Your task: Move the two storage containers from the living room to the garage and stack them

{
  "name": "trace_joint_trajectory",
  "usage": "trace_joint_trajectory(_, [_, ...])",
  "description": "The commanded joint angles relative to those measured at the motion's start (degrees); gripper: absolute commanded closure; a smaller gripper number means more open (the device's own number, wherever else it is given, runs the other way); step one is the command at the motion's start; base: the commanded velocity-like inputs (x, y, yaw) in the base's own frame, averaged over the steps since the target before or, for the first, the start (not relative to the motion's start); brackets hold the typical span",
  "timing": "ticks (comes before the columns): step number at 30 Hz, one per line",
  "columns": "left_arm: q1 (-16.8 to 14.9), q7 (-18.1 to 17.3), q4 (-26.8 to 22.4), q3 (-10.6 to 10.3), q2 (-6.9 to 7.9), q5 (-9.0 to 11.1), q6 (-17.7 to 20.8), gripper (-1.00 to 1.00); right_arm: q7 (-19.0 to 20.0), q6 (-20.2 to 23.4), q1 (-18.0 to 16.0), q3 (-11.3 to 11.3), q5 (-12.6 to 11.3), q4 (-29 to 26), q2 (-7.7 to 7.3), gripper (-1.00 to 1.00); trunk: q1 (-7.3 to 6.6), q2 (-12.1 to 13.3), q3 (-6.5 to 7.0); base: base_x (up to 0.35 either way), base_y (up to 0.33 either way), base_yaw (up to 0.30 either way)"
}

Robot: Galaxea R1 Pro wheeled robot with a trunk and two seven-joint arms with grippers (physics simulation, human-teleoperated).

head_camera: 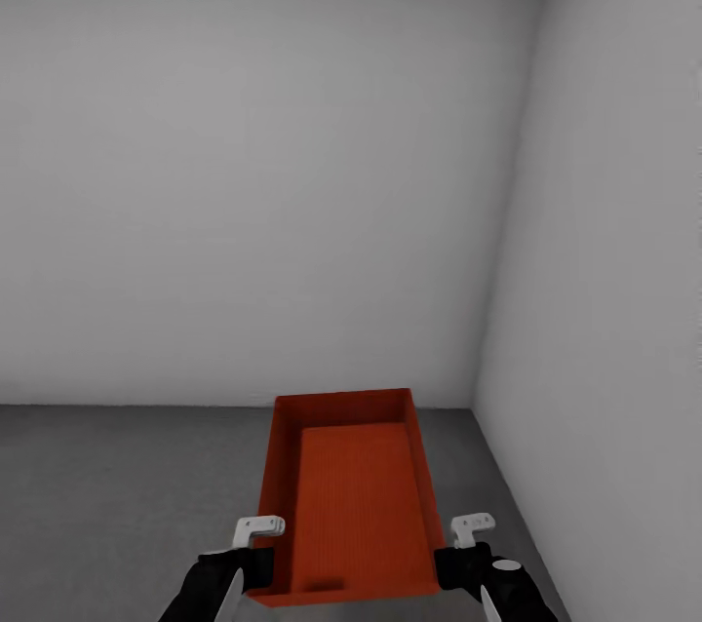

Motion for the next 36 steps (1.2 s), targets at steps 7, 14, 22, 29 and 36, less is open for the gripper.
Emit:
trace_joint_trajectory(7, [0.0, 0.3, -0.2, 0.5, -0.08, -1.5, -2.0, 1.00, 1.4, 0.4, 0.0, 2.5, -0.7, 0.0, 1.72, 1.00, 0.05, 0.0, -0.01, 0.325, 0.000, 0.058])
trace_joint_trajectory(14, [0.0, 0.3, -0.2, 0.5, -0.08, -1.5, -2.0, 1.00, 1.4, 0.4, 0.0, 2.5, -0.7, 0.0, 1.73, 1.00, 0.05, 0.0, -0.01, 0.326, 0.000, 0.028])
trace_joint_trajectory(22, [0.0, 0.3, -0.2, 0.5, -0.08, -1.5, -2.0, 1.00, 1.3, 0.3, 0.0, 2.5, -0.7, 0.0, 1.72, 1.00, 0.05, 0.0, -0.01, 0.280, 0.000, 0.088])
trace_joint_trajectory(29, [0.0, 0.3, -0.2, 0.5, -0.08, -1.5, -2.0, 1.00, 1.4, 0.3, 0.0, 2.4, -0.8, 0.0, 1.72, 1.00, 0.05, 0.0, -0.01, 0.022, 0.000, 0.002])
trace_joint_trajectory(36, [0.0, 0.3, -0.2, 0.5, -0.08, -1.5, -2.0, 1.00, 1.4, 0.3, 0.0, 2.4, -0.8, 0.0, 1.72, 1.00, 0.05, 0.0, -0.01, 0.000, 0.000, 0.000])
